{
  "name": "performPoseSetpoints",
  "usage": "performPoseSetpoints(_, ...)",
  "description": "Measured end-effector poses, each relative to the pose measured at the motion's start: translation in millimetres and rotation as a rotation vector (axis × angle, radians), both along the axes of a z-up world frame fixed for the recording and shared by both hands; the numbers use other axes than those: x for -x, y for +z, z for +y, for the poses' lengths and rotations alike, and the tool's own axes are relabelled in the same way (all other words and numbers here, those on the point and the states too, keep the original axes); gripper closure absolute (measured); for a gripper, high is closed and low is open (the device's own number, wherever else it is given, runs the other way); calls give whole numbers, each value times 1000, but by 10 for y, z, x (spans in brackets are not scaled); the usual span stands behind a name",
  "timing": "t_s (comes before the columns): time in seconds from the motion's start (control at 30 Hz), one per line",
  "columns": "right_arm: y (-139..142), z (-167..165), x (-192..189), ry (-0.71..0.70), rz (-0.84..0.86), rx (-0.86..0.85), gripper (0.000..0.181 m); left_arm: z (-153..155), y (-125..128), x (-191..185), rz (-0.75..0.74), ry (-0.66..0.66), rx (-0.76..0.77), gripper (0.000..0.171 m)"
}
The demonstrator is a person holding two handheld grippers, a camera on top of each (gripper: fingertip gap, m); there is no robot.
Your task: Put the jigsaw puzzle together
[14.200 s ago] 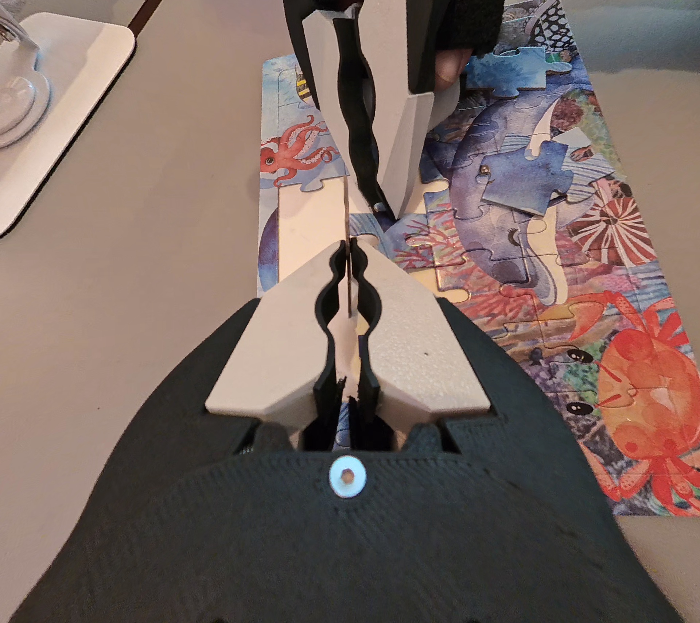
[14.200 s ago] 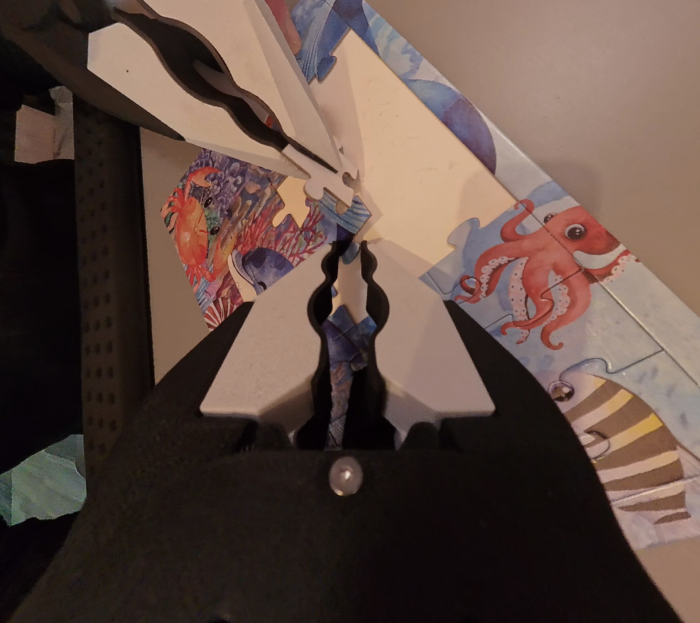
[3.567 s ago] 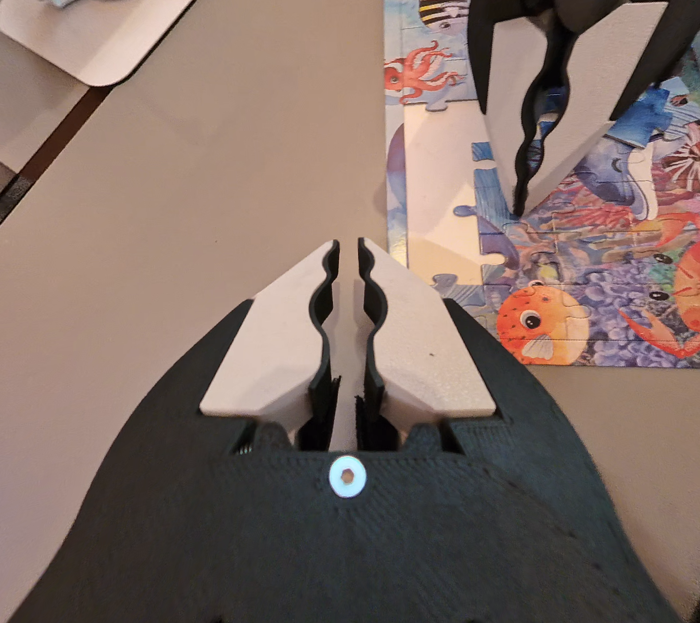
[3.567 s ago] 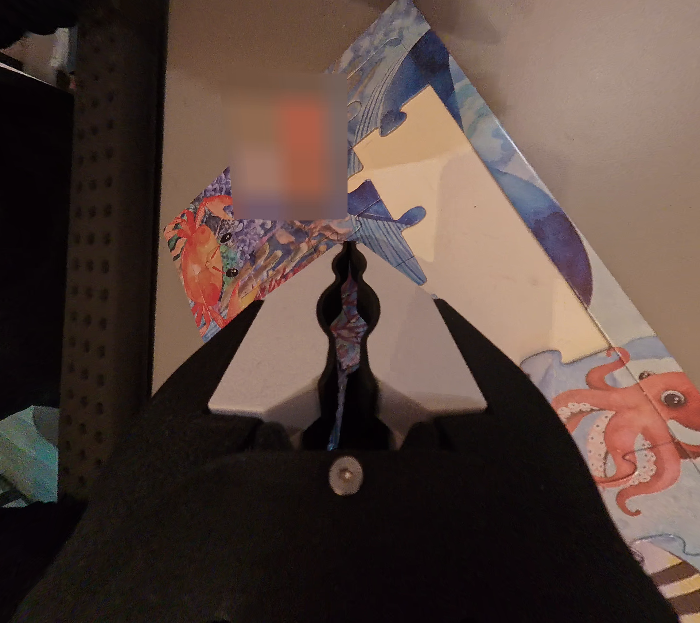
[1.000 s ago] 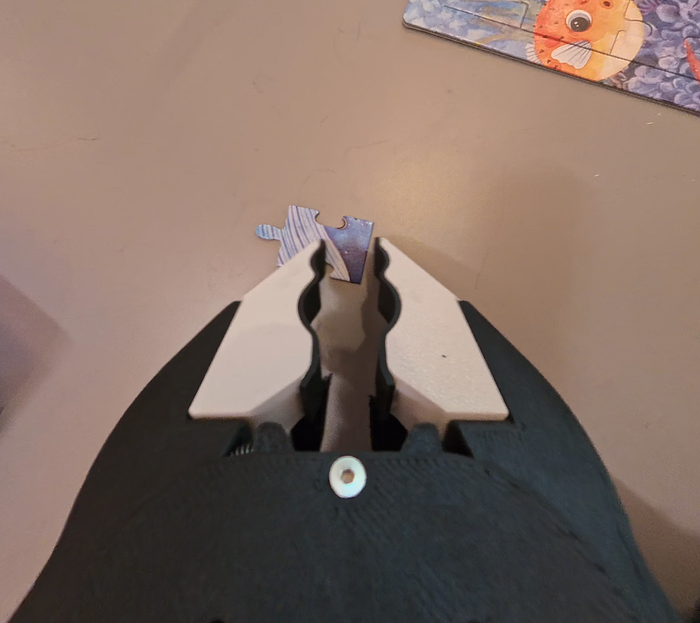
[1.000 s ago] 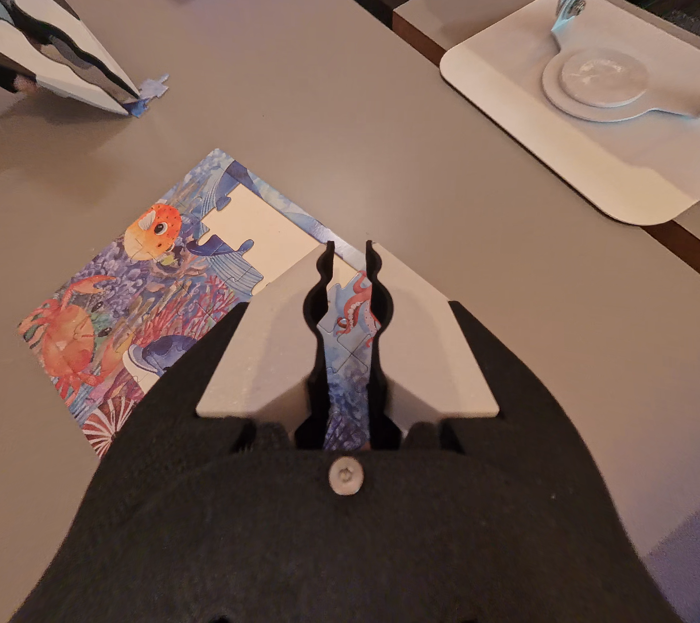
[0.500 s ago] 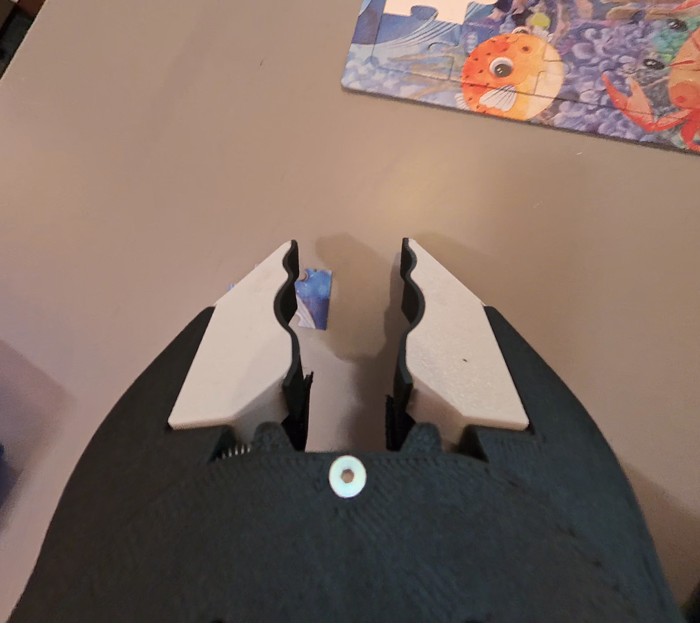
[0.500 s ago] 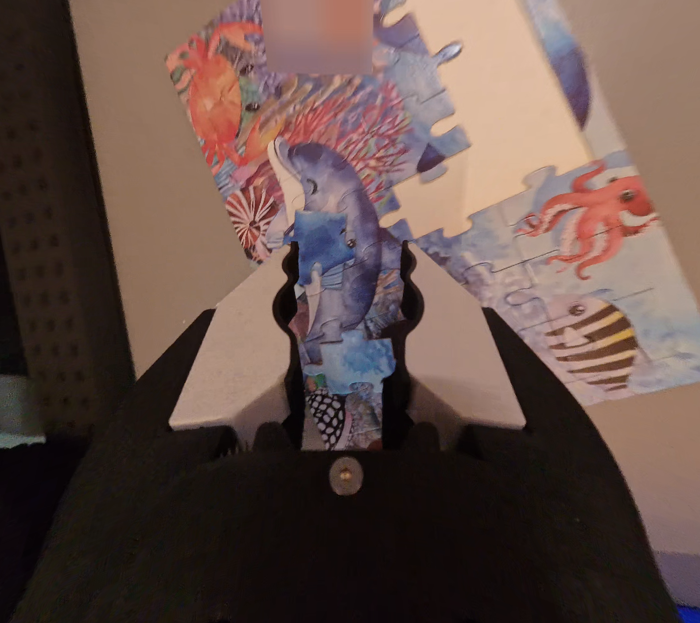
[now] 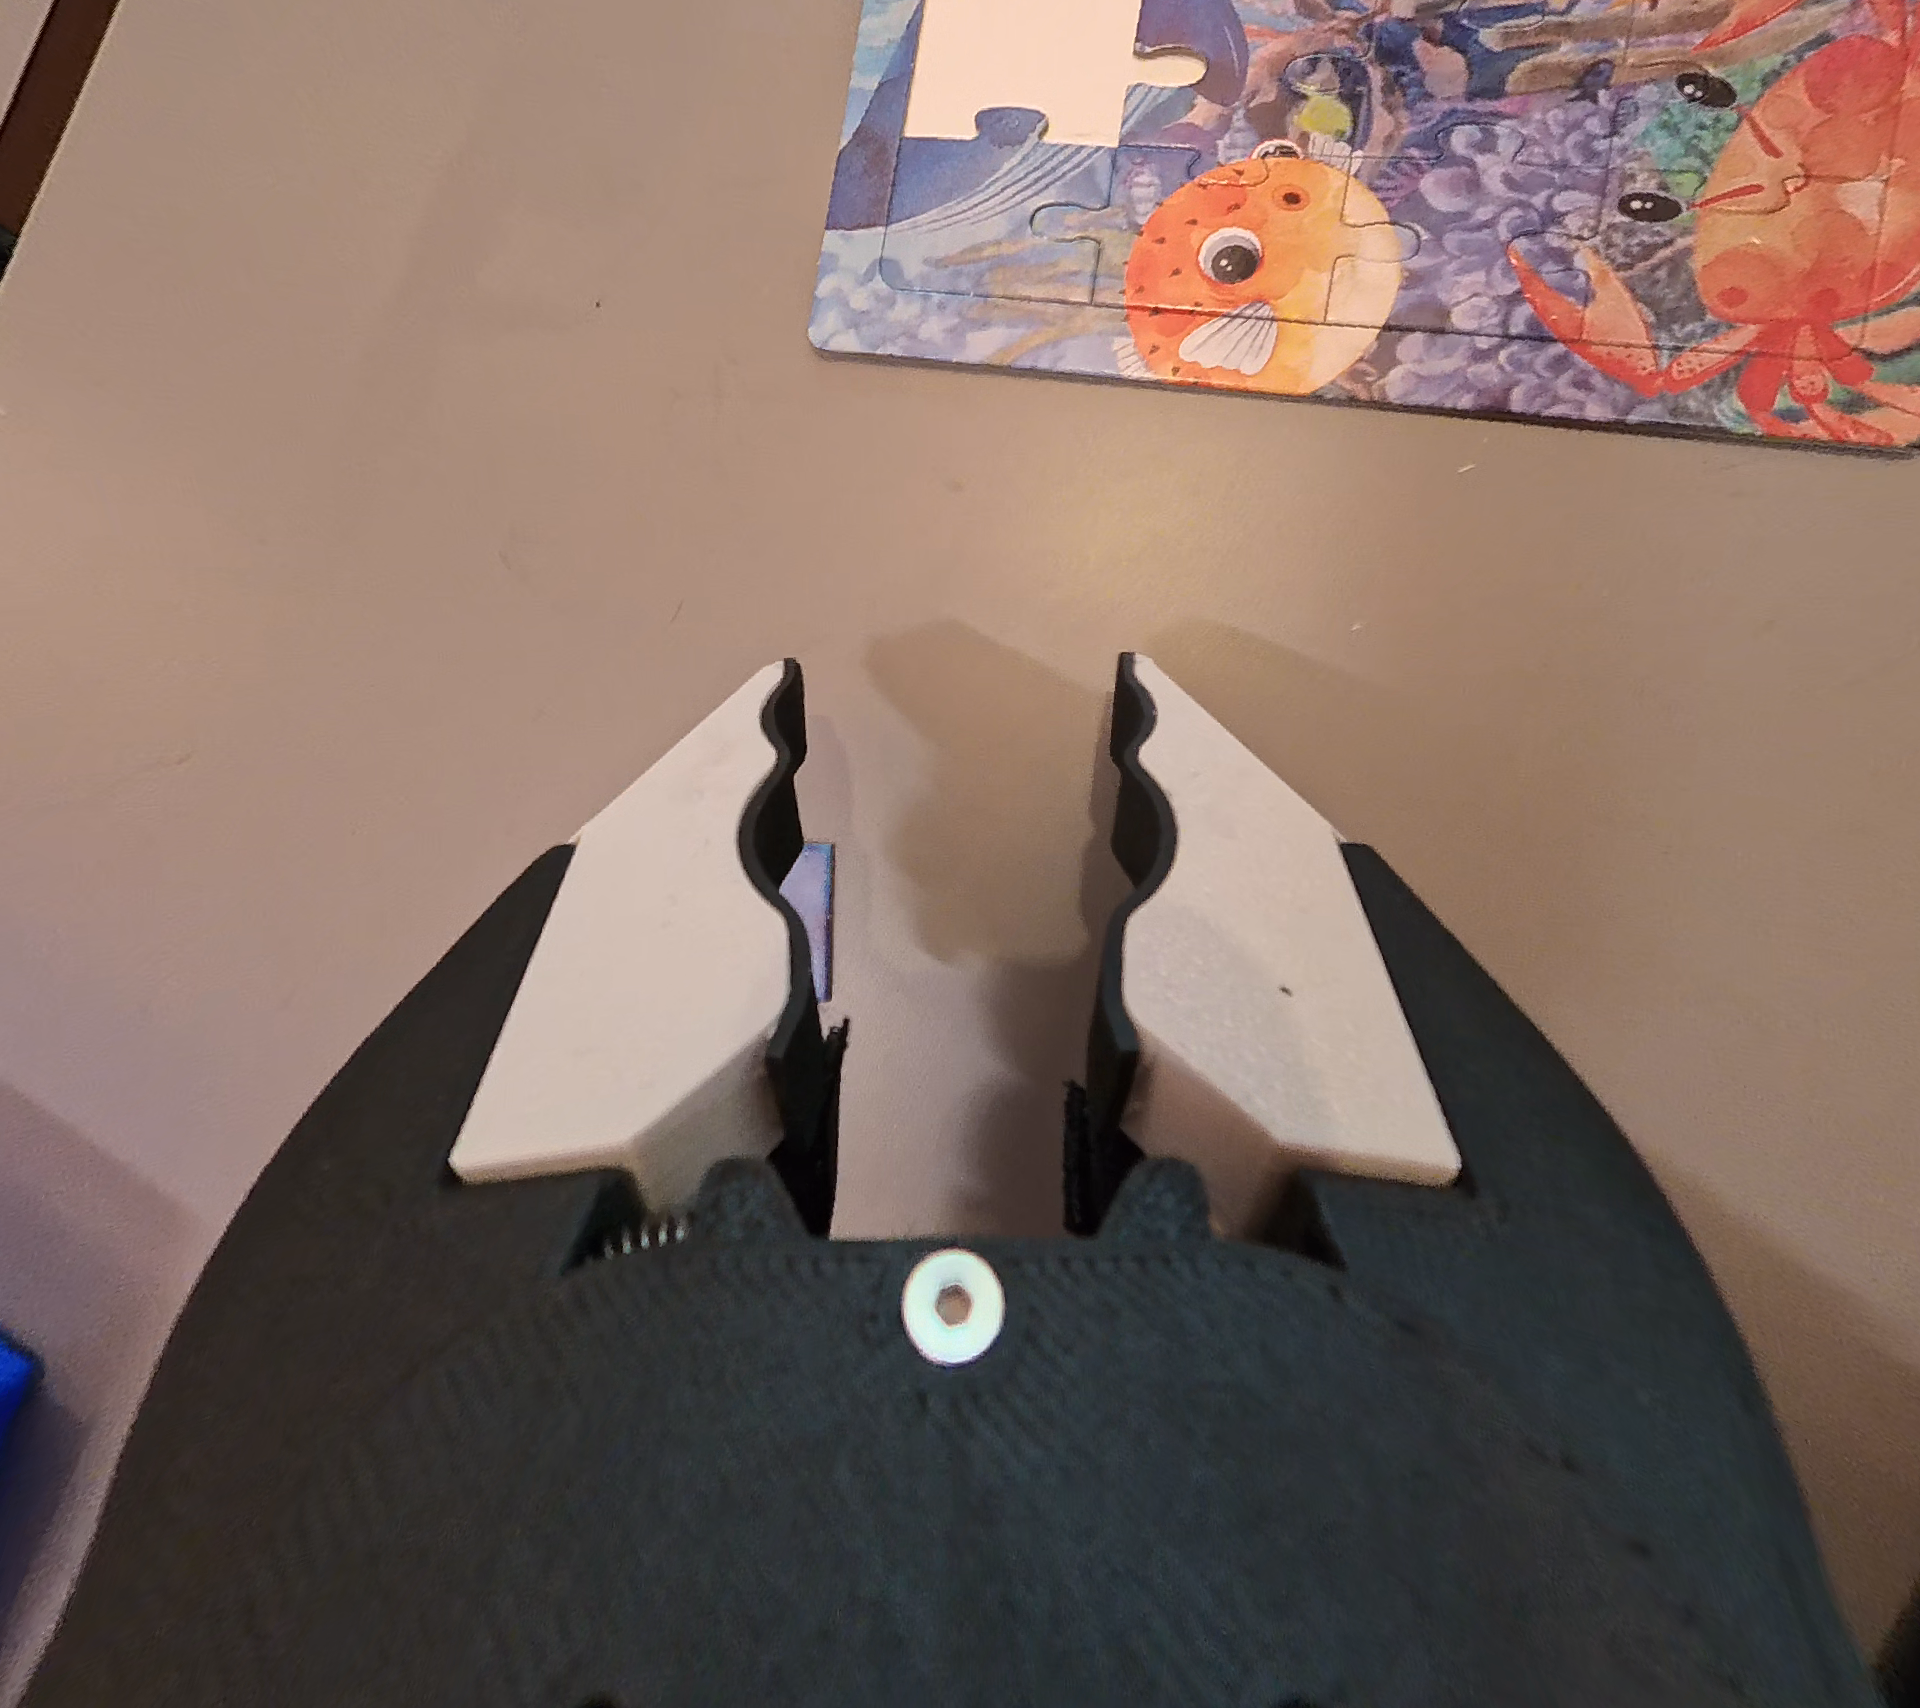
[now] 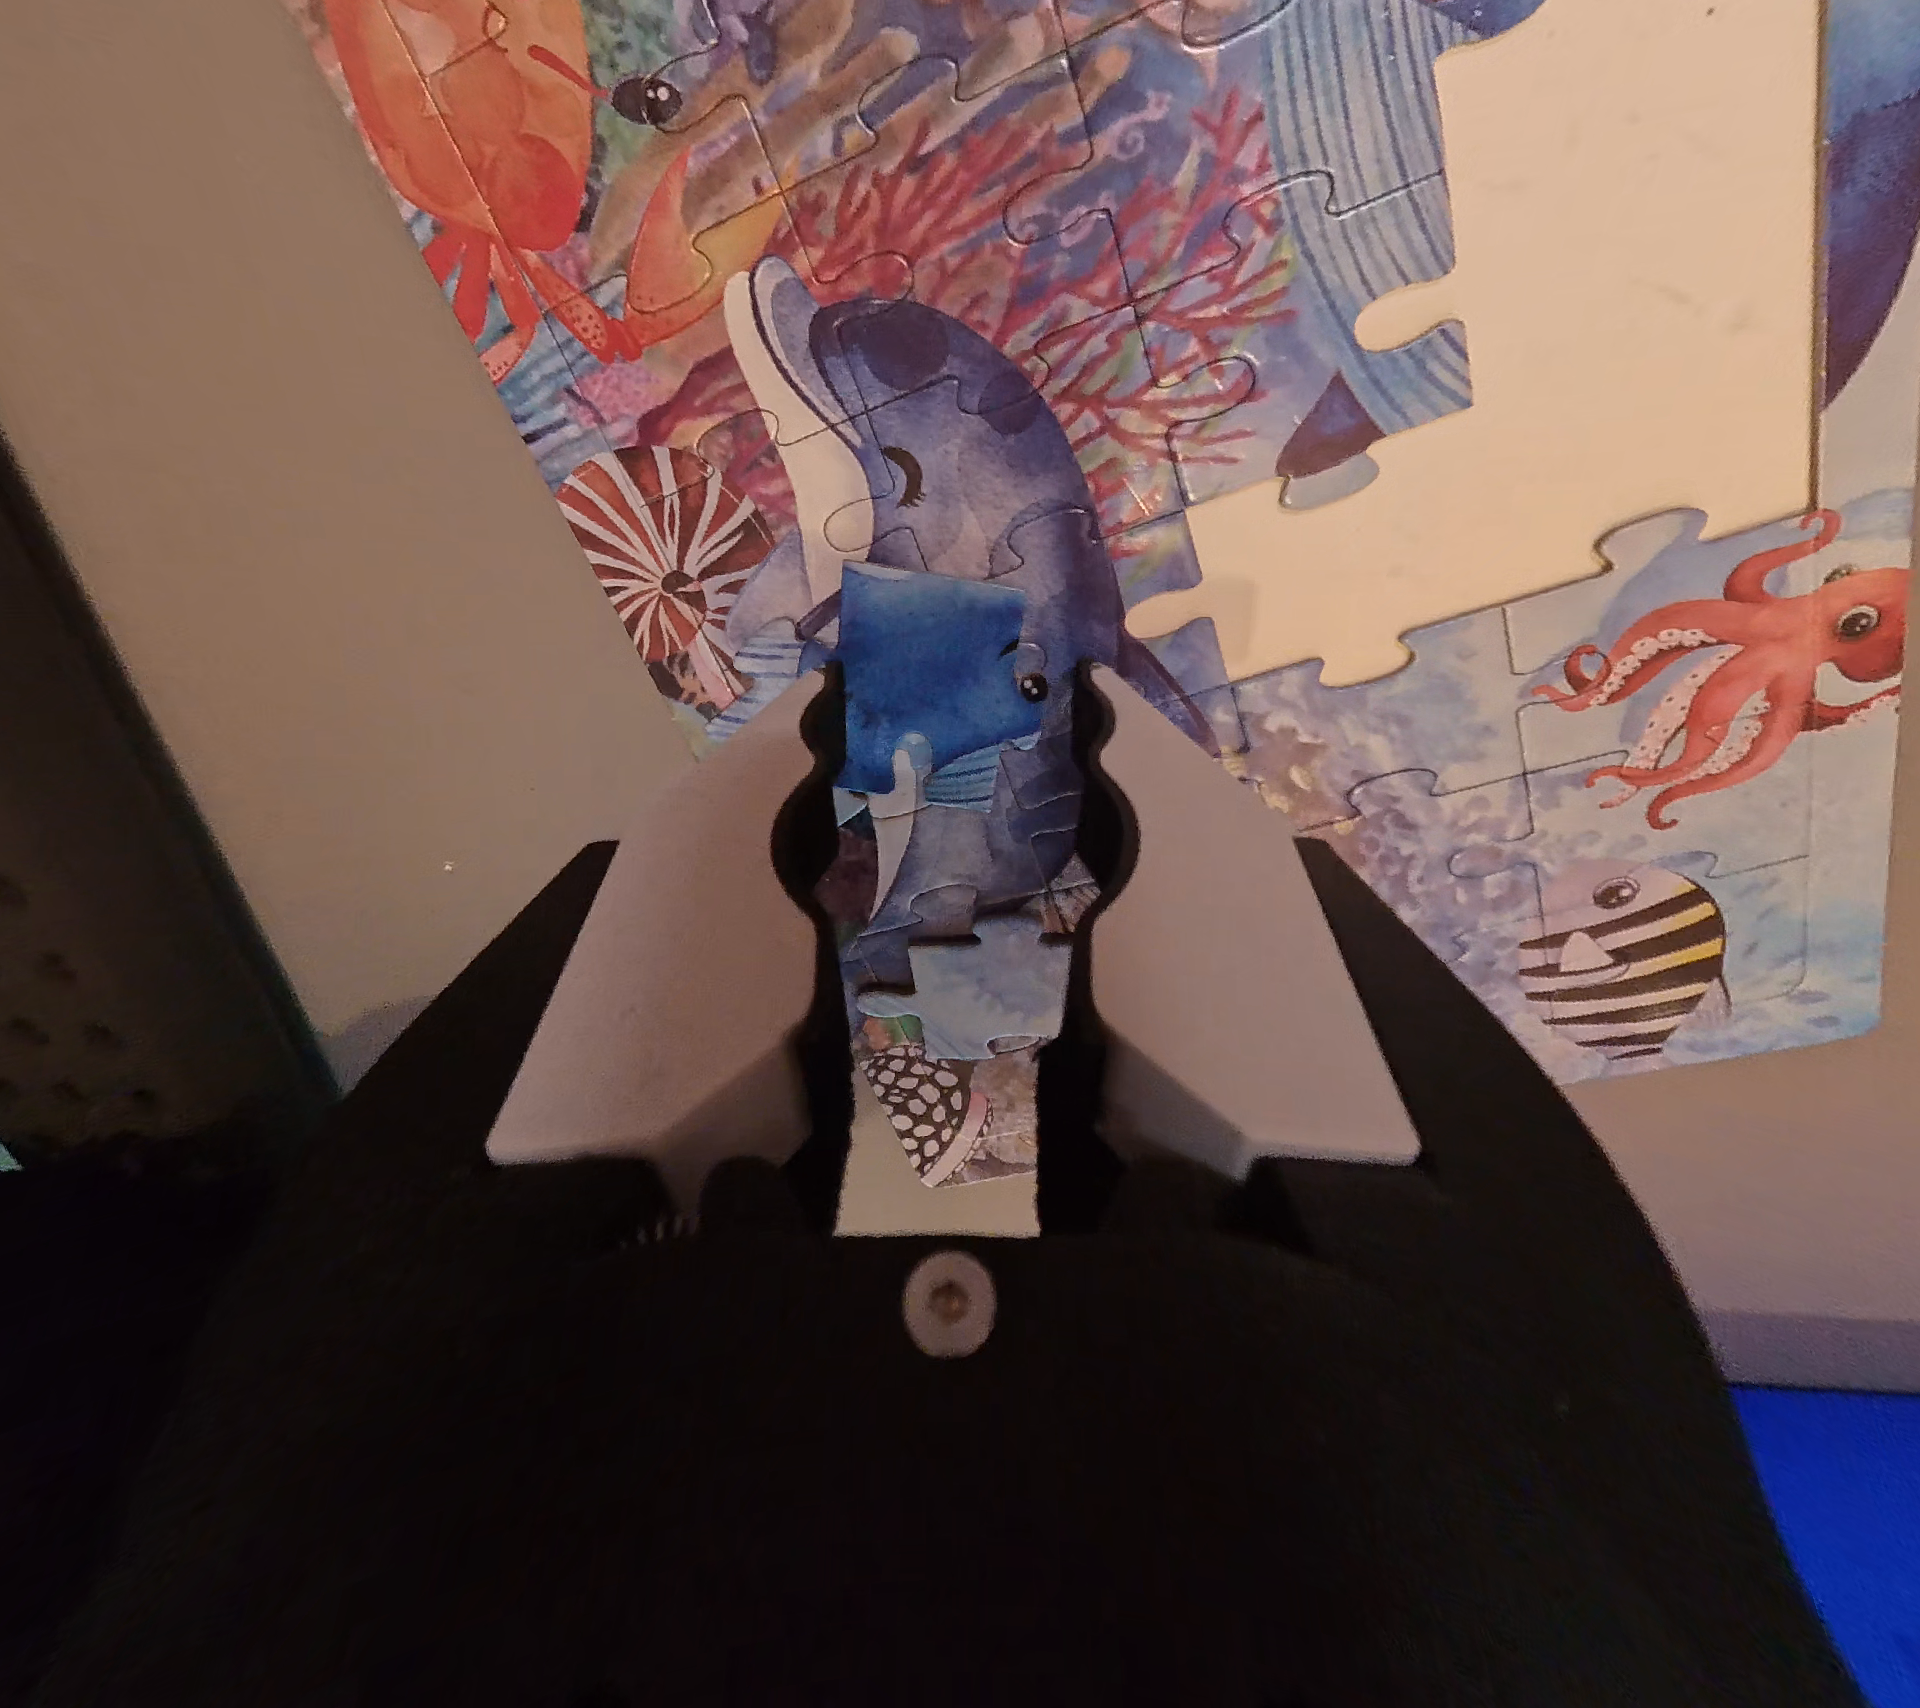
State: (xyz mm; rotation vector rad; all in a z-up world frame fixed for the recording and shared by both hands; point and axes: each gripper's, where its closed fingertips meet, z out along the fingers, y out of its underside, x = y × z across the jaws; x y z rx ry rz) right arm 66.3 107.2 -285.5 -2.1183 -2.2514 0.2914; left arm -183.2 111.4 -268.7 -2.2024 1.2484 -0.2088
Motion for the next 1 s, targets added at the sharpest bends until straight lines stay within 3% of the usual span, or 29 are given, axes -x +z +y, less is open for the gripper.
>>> performPoseSetpoints(0.17,9,41,9,-1,-2,-25,146,4,5,-34,7,-9,-8,114)
performPoseSetpoints(0.33,113,187,86,-16,63,-106,167,2,23,-79,7,-22,-19,114)
performPoseSetpoints(0.43,164,217,115,-54,99,-102,153,6,22,-84,9,-22,-21,114)
performPoseSetpoints(0.57,91,79,13,-45,36,-43,115,4,14,-100,12,-27,-20,114)
performPoseSetpoints(0.67,30,55,60,-20,17,-53,115,1,2,-117,17,-32,-19,113)
performPoseSetpoints(0.8,-5,50,85,-5,4,-59,135,0,3,-123,19,-34,-22,114)
performPoseSetpoints(1.0,4,87,99,-6,26,-62,136,8,18,-179,13,-47,-33,114)
